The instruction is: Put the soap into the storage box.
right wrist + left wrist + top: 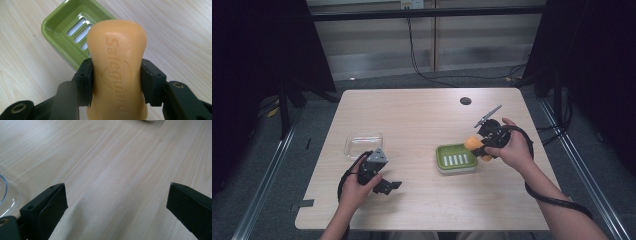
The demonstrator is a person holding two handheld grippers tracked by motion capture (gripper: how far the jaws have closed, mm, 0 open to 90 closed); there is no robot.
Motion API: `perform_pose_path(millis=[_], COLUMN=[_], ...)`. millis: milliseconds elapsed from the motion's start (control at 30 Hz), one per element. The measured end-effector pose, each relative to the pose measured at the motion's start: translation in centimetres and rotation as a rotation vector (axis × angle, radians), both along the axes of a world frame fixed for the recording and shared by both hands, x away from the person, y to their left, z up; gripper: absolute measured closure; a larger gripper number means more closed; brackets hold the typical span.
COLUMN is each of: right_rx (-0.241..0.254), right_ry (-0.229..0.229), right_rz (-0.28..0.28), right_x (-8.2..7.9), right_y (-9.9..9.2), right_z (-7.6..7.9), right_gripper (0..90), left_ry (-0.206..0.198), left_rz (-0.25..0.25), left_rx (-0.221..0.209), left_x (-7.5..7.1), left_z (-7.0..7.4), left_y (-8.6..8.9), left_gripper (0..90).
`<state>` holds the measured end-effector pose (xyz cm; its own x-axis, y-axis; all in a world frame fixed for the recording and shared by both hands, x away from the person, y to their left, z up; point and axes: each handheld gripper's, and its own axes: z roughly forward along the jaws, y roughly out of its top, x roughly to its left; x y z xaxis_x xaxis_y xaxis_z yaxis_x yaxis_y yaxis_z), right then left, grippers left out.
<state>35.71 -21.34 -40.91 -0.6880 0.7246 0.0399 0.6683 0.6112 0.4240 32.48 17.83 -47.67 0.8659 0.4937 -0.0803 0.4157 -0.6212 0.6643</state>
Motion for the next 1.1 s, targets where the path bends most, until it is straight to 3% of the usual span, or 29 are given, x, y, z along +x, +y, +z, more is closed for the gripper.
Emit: perform_pose_path(millis=[1100], right_rx=[-0.009], right_ry=[0.012], right_rz=[0.062], right_x=[1.0], right_y=[1.8], right_z=[-0.3], right_gripper=[49.7], left_ry=[-0.001], left_rz=[-0.003], left_rx=[0.005], left_x=[0.0], left_z=[-0.1], left_y=[0.2], left_gripper=[2.9])
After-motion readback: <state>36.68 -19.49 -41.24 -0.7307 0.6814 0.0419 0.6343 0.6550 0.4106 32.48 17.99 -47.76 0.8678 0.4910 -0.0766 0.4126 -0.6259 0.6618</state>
